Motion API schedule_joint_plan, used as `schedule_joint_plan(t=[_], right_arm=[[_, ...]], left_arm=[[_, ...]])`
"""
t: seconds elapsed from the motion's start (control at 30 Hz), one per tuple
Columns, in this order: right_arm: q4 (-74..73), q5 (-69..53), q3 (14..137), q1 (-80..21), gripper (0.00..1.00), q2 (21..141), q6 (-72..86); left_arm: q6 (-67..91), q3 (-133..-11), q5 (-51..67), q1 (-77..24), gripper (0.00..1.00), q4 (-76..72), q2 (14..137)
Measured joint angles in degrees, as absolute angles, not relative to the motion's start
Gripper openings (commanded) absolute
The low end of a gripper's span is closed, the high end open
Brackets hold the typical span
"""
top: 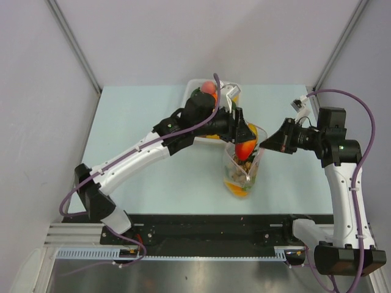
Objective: Place the food in the zip-top bag and seal the zipper
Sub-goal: Place the fake fruit in the zipper food storage bag.
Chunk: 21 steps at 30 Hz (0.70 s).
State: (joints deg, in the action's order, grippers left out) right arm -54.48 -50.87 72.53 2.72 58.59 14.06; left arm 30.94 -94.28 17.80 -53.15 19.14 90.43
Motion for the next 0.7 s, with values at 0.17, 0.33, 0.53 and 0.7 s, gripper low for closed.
schedule_joint_plan(t=[0.17, 0.33, 0.53, 0.7], right_arm=[[-54.4, -50.8, 72.4, 2.2, 0.00, 58.3, 14.5], [-54.3, -50.9, 72.4, 2.0, 0.00, 58.3, 14.1], [-54.7, -51.4, 72.4, 2.0, 0.00, 58.2, 11.9], [-55.5, -52.1, 72.4, 1.8, 0.00, 58.3, 9.6]], left_arm=[[36.2, -93.7, 16.3, -53.1, 0.47, 21.1, 92.3], [36.1, -93.5, 17.3, -53.1, 0.93, 23.0, 92.1], [17.5, -94.0, 20.5, -52.4, 1.00, 26.6, 88.5], [-14.3, -96.8, 30.1, -51.8, 1.00, 33.0, 81.9]])
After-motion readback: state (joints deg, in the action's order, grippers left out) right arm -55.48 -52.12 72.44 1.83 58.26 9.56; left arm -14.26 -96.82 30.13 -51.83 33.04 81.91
